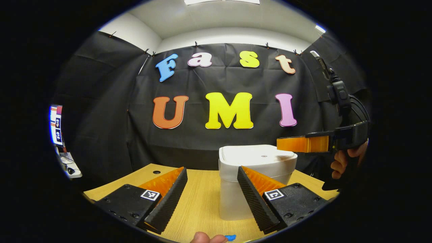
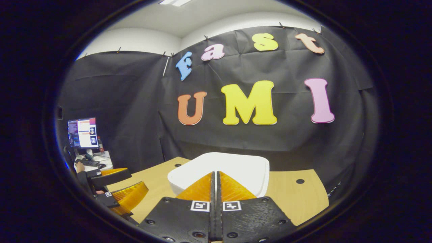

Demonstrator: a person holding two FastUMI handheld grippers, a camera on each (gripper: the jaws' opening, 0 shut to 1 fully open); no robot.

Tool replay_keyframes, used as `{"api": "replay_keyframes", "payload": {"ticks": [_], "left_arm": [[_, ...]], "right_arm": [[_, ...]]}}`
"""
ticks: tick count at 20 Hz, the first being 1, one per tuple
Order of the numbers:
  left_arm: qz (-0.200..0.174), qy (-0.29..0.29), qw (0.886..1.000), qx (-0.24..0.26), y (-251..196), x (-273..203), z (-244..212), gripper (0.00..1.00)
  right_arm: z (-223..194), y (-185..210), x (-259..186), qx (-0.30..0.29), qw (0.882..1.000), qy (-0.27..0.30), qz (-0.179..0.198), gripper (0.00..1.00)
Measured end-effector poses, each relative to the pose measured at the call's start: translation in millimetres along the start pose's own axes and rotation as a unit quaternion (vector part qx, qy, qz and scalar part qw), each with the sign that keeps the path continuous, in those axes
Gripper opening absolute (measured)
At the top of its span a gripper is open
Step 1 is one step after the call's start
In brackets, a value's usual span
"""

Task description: Press the lid of the desktop garbage bin to open it, pick up the crumpled paper on the desktop and throw it into the bin, then pick up the pop can on the desktop and drop it into the bin, and finally close the garbage bin lid.

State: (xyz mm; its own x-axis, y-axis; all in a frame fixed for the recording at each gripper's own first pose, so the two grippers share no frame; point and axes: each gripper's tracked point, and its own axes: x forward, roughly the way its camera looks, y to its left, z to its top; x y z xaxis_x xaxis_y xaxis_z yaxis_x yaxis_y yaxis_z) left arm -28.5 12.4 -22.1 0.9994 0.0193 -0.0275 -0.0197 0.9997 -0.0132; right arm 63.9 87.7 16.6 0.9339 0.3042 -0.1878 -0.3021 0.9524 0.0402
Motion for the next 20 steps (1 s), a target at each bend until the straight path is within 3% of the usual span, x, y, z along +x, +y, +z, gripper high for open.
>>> {"api": "replay_keyframes", "payload": {"ticks": [10, 15, 18, 20], "left_arm": [[0.010, 0.001, 1.000, -0.006, 15, -1, -8, 0.96], [0.002, 0.013, 1.000, -0.009, 12, 4, -21, 0.96], [-0.009, 0.015, 1.000, -0.018, 4, 4, -24, 0.96], [-0.013, 0.017, 1.000, -0.013, 1, 5, -27, 0.96]], "right_arm": [[-23, -1, 29, -0.007, 0.997, 0.078, 0.013, 0.00], [-31, -1, 29, -0.045, 0.993, 0.103, 0.023, 0.01], [-23, -2, 28, -0.031, 0.995, 0.089, 0.026, 0.01], [-11, -14, 22, -0.017, 0.998, 0.054, -0.002, 0.01]]}}
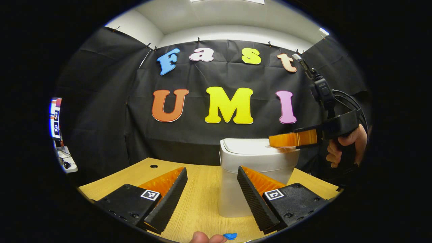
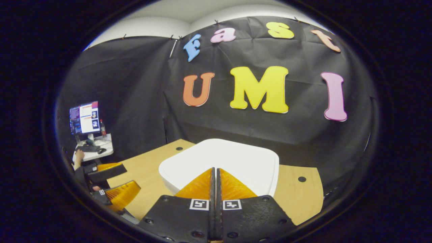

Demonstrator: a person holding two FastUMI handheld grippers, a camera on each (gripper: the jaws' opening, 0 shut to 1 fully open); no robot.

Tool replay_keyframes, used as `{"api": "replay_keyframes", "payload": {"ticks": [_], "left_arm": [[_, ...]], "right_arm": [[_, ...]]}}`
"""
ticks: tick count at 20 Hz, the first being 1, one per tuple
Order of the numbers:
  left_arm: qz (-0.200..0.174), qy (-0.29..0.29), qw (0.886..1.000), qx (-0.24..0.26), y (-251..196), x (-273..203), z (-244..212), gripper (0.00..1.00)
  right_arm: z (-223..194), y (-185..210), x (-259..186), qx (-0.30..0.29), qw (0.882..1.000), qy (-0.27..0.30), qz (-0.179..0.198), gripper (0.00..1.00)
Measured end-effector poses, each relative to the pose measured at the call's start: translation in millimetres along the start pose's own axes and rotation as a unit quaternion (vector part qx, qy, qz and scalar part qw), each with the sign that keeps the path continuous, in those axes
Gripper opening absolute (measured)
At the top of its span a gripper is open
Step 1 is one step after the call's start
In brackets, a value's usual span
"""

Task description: Press the lid of the desktop garbage bin to open it, pick up the crumpled paper on the desktop and throw it into the bin, then pick up the pop can on the desktop and drop it into the bin, and finally close the garbage bin lid.

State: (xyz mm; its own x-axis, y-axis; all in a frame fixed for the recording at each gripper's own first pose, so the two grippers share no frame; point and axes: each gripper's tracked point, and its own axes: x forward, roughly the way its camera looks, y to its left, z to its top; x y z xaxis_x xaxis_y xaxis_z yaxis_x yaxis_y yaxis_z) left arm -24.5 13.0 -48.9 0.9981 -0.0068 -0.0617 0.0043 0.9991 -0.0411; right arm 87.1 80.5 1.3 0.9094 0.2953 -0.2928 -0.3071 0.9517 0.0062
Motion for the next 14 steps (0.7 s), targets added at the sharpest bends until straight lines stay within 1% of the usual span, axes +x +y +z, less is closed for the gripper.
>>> {"api": "replay_keyframes", "payload": {"ticks": [1, 2, 4, 5, 7, 11, 14], "left_arm": [[-0.001, 0.001, 1.000, 0.003, -1, 0, -2, 0.96], [-0.002, 0.004, 1.000, 0.004, -2, 0, -4, 0.96], [-0.006, 0.008, 1.000, 0.000, -7, 1, -8, 0.96], [-0.009, 0.011, 1.000, -0.005, -10, 0, -10, 0.96], [-0.016, 0.014, 1.000, -0.017, -16, 1, -13, 0.96], [-0.019, 0.017, 1.000, -0.014, -22, 0, -15, 0.96], [-0.020, 0.019, 1.000, -0.007, -24, -3, -17, 0.96]], "right_arm": [[9, -6, -1, 0.007, 1.000, -0.023, -0.011, 0.20], [19, -8, -8, 0.012, 0.998, -0.053, -0.021, 0.31], [44, -16, -25, 0.024, 0.993, -0.109, -0.034, 0.71], [50, -18, -30, 0.027, 0.992, -0.120, -0.036, 0.88], [50, -24, -39, 0.036, 0.990, -0.130, -0.042, 0.98], [47, -35, -55, 0.042, 0.987, -0.146, -0.055, 0.98], [38, -40, -64, 0.051, 0.986, -0.151, -0.059, 0.98]]}}
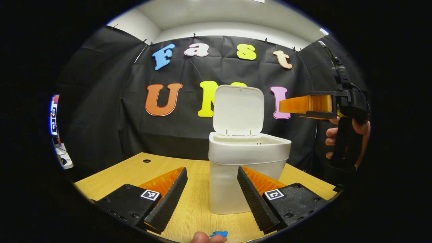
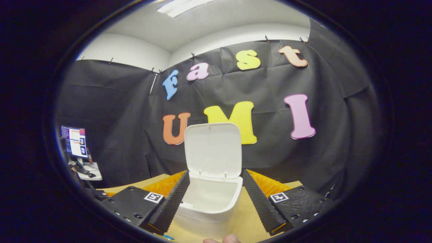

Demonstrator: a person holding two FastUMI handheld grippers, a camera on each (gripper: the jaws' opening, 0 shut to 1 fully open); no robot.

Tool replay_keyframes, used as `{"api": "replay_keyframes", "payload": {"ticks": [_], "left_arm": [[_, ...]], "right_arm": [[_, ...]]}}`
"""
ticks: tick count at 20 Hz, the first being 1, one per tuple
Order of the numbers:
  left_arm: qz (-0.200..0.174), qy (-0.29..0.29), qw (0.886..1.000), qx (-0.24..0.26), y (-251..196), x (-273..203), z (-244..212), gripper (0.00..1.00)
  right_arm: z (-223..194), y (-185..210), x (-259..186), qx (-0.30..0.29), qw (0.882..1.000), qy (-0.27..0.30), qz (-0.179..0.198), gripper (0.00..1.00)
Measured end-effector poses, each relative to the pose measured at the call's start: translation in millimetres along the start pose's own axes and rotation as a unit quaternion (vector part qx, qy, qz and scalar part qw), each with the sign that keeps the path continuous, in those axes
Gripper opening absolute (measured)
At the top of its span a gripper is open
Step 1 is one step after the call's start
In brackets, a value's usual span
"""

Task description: Press the lid of the desktop garbage bin to open it, pick up the crumpled paper on the desktop and throw it into the bin, then pick up the pop can on the desktop and drop it into the bin, and finally close the garbage bin lid.

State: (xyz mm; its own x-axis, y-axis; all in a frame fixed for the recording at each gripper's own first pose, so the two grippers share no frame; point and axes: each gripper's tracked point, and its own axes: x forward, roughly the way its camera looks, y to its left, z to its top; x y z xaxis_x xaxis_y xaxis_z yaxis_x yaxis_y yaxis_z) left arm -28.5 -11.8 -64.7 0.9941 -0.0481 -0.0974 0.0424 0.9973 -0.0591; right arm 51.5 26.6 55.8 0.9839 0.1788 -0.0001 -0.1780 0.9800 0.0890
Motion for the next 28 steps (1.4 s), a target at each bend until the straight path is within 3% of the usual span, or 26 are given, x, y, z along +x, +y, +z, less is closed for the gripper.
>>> {"api": "replay_keyframes", "payload": {"ticks": [7, 9, 12, 15, 18, 19, 20, 21, 22, 25, 28], "left_arm": [[-0.006, 0.026, 1.000, 0.003, -9, -5, -21, 0.96], [-0.008, 0.036, 0.999, 0.005, -10, -8, -30, 0.96], [-0.008, 0.056, 0.998, 0.002, -12, -13, -47, 0.96], [-0.010, 0.091, 0.996, 0.001, -15, -19, -76, 1.00], [-0.012, 0.130, 0.991, 0.007, -18, -26, -112, 0.97], [-0.012, 0.144, 0.989, 0.010, -18, -27, -126, 0.97], [-0.012, 0.156, 0.988, 0.008, -19, -29, -137, 0.97], [-0.013, 0.171, 0.985, 0.005, -21, -32, -151, 0.97], [-0.014, 0.185, 0.983, 0.000, -22, -35, -163, 0.97], [-0.012, 0.213, 0.977, -0.001, -24, -41, -191, 0.97], [-0.007, 0.233, 0.972, 0.013, -20, -44, -213, 0.97]], "right_arm": [[-36, -20, -34, 0.017, 1.000, 0.005, -0.016, 0.97], [-47, -24, -44, 0.009, 1.000, 0.004, -0.022, 0.92], [-63, -26, -56, -0.004, 1.000, 0.004, -0.025, 0.95], [-75, -33, -69, -0.013, 0.999, -0.001, -0.033, 0.92], [-89, -41, -80, -0.012, 0.999, -0.007, -0.043, 0.95], [-98, -43, -83, -0.015, 0.999, -0.003, -0.045, 0.92], [-107, -46, -85, -0.019, 0.999, 0.004, -0.046, 0.95], [-115, -49, -88, -0.023, 0.998, 0.011, -0.049, 0.92], [-123, -52, -90, -0.023, 0.998, 0.017, -0.050, 0.99], [-139, -61, -98, -0.013, 0.998, 0.027, -0.055, 0.92], [-158, -69, -106, -0.010, 0.997, 0.032, -0.064, 0.95]]}}
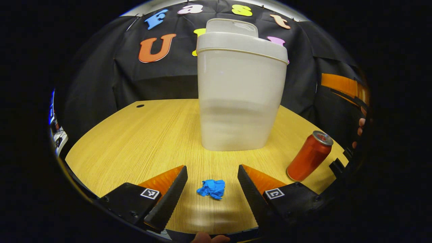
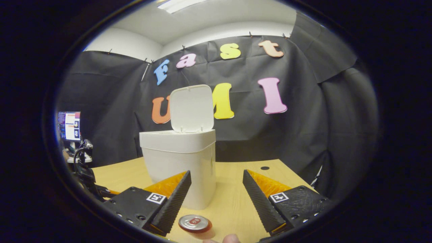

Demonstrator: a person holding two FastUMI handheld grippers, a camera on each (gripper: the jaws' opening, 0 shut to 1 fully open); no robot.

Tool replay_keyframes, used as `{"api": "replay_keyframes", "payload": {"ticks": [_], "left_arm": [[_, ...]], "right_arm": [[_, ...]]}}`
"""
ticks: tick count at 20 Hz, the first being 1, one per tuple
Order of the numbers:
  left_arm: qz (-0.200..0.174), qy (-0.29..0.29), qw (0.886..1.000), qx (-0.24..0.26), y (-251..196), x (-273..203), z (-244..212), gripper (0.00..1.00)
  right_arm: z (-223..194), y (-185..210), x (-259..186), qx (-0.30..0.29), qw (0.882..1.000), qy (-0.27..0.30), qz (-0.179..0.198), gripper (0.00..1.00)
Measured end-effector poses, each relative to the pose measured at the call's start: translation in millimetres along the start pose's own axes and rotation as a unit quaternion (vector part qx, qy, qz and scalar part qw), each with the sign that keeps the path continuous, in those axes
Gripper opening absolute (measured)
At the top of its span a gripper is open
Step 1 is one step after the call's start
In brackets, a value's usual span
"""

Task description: Press the lid of the desktop garbage bin to open it, pick up the crumpled paper on the desktop and throw it into the bin, then pick up the pop can on the desktop and drop it into the bin, and finally close the garbage bin lid.

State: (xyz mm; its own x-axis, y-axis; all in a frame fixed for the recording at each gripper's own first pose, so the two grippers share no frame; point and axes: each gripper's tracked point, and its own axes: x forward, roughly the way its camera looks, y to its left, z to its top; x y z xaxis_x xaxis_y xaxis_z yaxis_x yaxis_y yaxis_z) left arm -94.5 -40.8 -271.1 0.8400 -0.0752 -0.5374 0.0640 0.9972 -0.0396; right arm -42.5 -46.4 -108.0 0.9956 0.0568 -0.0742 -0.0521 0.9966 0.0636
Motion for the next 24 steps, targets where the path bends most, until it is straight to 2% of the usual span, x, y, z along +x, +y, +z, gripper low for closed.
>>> {"api": "replay_keyframes", "payload": {"ticks": [4, 5, 10, 12, 15, 24], "left_arm": [[-0.001, 0.020, 1.000, -0.002, 0, 6, -19, 0.97], [-0.001, 0.020, 1.000, -0.004, -1, 6, -21, 0.98], [0.011, 0.008, 1.000, -0.008, -2, 11, -27, 0.96], [0.018, 0.000, 1.000, -0.004, 0, 11, -28, 0.92], [0.028, -0.008, 1.000, 0.006, 5, 13, -27, 0.81], [0.022, -0.012, 0.999, 0.022, 5, 15, -28, 0.45]], "right_arm": [[-38, -12, -5, -0.014, 1.000, 0.021, -0.018, 0.92], [-43, -11, -7, -0.010, 0.999, 0.025, -0.017, 0.96], [-47, -11, -12, 0.006, 1.000, 0.026, -0.012, 0.95], [-45, -11, -15, 0.006, 1.000, 0.021, -0.013, 0.95], [-45, -6, -18, 0.010, 1.000, 0.015, -0.010, 0.96], [-47, -1, -18, 0.008, 1.000, 0.015, -0.011, 0.96]]}}
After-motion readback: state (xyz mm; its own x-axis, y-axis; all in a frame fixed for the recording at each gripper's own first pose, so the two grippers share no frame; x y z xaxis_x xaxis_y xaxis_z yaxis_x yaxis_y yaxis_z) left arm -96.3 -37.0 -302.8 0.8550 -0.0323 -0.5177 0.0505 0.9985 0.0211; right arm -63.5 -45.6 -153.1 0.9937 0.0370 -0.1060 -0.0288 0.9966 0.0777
